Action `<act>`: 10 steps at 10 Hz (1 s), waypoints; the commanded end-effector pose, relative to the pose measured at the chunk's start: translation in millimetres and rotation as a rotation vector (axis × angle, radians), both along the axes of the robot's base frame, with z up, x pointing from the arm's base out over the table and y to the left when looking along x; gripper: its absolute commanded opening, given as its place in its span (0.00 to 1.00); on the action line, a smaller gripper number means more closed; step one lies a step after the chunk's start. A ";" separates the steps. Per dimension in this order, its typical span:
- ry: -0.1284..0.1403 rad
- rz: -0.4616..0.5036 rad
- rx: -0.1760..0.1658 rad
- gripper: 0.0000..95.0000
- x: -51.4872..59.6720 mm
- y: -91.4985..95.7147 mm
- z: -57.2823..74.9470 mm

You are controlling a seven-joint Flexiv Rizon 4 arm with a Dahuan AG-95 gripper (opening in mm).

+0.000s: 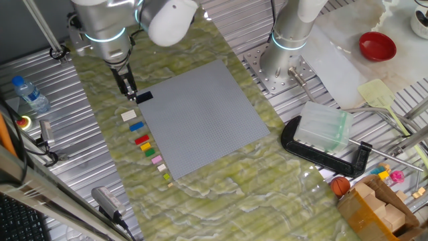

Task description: Build with small Lego blocks

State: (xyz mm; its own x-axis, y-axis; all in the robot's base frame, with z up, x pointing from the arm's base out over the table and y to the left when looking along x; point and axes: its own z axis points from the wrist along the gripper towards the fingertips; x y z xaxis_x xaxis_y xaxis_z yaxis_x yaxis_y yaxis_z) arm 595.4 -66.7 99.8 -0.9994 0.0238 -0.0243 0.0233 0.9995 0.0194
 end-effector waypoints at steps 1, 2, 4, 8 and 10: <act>-0.001 -0.033 -0.001 0.40 12.0 1.2 -6.5; 0.003 -0.043 -0.002 0.40 18.1 1.0 -10.3; 0.003 -0.063 -0.003 0.40 33.6 0.1 -23.3; 0.022 -0.085 -0.005 0.40 38.5 0.4 -37.4; 0.020 -0.083 -0.008 0.40 32.3 1.7 -46.5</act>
